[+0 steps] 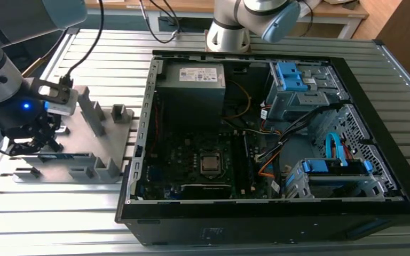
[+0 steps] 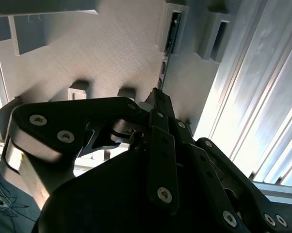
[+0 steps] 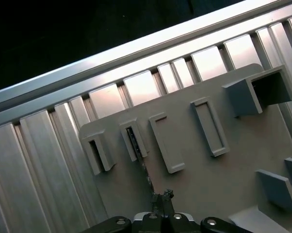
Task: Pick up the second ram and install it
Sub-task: 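Pick up the second ram and move it above second insertion slot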
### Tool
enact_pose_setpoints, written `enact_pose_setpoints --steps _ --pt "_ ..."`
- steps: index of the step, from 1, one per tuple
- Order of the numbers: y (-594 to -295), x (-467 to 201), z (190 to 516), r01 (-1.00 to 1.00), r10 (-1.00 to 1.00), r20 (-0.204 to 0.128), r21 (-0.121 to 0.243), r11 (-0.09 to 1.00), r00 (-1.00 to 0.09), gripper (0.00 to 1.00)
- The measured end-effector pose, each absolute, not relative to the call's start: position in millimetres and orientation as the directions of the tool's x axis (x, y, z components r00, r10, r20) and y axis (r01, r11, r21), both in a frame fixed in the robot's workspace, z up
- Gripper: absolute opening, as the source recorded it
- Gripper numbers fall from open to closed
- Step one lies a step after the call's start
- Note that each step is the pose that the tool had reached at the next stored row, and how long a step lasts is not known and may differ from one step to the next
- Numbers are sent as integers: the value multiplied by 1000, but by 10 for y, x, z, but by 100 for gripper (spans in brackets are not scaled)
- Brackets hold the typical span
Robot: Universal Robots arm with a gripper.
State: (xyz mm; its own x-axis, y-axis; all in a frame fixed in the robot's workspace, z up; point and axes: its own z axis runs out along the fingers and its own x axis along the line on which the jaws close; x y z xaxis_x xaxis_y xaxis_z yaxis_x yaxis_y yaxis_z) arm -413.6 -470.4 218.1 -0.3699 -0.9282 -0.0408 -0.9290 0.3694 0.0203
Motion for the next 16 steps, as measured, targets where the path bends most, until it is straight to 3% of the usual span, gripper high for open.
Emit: enact_pose_setpoints --steps 16 --pt "-4704 -4136 2181 -958 -957 -41 20 287 -287 10"
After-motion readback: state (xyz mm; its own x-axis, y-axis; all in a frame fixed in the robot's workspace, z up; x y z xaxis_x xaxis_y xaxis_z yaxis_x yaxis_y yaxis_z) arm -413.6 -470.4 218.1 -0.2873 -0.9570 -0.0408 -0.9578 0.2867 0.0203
